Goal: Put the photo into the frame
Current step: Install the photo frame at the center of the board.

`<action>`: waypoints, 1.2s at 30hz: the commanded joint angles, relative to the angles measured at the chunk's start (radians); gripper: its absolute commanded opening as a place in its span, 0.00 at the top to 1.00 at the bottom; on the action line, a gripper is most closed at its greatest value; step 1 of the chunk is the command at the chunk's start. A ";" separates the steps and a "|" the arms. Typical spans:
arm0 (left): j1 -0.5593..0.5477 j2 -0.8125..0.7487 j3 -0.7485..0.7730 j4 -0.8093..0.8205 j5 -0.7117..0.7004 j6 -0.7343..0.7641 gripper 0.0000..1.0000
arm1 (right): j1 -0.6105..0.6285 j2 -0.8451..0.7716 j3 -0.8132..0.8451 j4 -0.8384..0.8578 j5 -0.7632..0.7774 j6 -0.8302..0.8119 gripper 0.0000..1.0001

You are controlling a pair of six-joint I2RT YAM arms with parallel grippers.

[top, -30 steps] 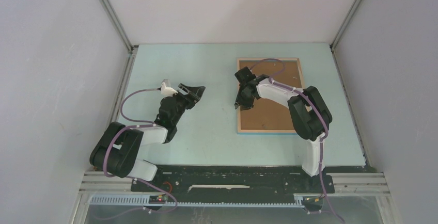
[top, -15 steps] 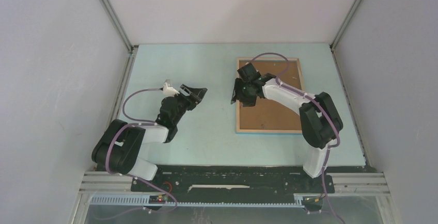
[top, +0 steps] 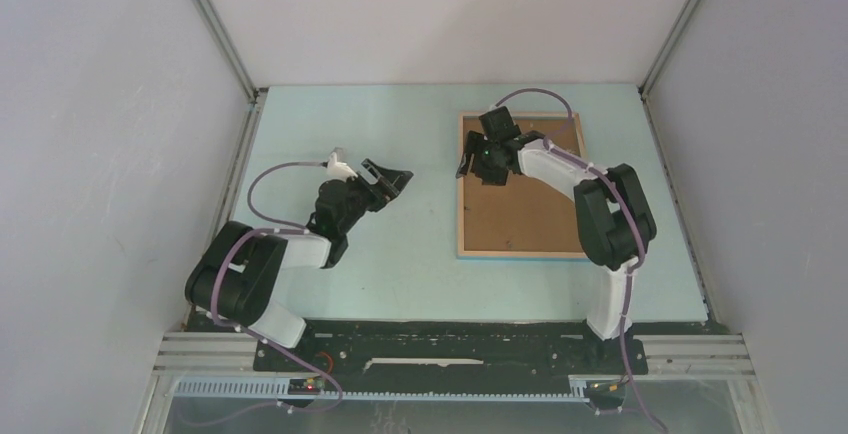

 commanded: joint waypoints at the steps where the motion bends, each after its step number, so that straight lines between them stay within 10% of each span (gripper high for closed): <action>1: -0.022 0.016 0.107 -0.055 0.033 0.075 0.07 | -0.016 0.080 0.072 0.080 -0.058 0.011 0.25; 19: -0.007 0.118 0.443 -0.510 -0.028 0.086 0.10 | 0.048 0.050 -0.051 0.445 -0.436 0.109 0.37; 26: 0.029 0.295 0.669 -0.614 -0.008 0.078 0.13 | -0.100 0.034 0.061 0.166 -0.283 -0.196 0.25; 36: 0.058 0.453 0.801 -0.616 0.041 0.097 0.12 | -0.165 0.424 0.733 -0.268 -0.342 -0.457 0.21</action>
